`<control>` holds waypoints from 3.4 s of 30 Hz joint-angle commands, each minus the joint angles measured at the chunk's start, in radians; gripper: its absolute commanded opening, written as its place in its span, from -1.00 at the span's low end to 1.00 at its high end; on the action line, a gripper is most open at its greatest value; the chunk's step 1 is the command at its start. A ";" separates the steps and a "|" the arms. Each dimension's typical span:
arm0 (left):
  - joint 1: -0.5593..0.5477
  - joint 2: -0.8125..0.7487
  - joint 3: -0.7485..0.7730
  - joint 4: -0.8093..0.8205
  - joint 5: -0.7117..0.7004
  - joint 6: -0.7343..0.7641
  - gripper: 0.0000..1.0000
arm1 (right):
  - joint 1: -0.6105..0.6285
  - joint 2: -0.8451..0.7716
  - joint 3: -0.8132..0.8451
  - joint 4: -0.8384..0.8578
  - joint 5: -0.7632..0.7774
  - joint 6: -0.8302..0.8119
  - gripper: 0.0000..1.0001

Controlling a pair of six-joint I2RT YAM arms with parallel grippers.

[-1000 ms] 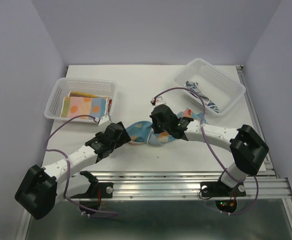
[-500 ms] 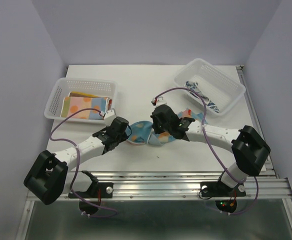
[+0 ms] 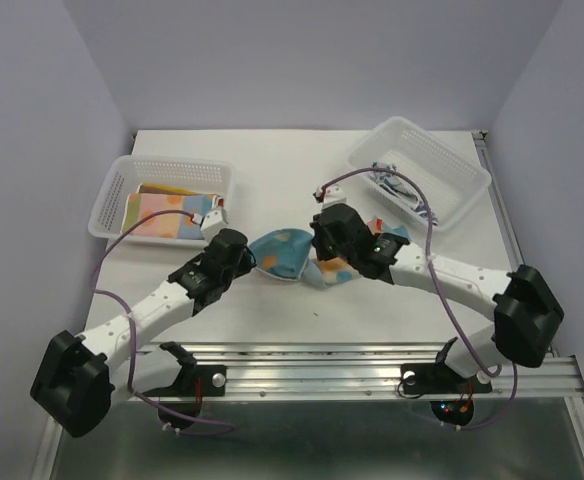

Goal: Fold and stack the towels
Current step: Flatten out the crumpled towel, then fold the towel

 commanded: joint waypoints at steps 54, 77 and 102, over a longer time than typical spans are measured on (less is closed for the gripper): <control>-0.009 -0.187 0.485 0.242 0.379 0.377 -1.00 | -0.035 -0.273 0.305 -0.016 0.443 -0.396 -0.99; 0.343 0.575 0.744 0.462 0.661 0.644 -1.00 | -0.377 0.246 0.451 0.299 0.049 -0.479 -0.99; 0.219 0.246 0.194 0.581 0.606 0.479 -1.00 | -0.393 -0.071 0.042 0.121 -0.394 -0.426 -0.99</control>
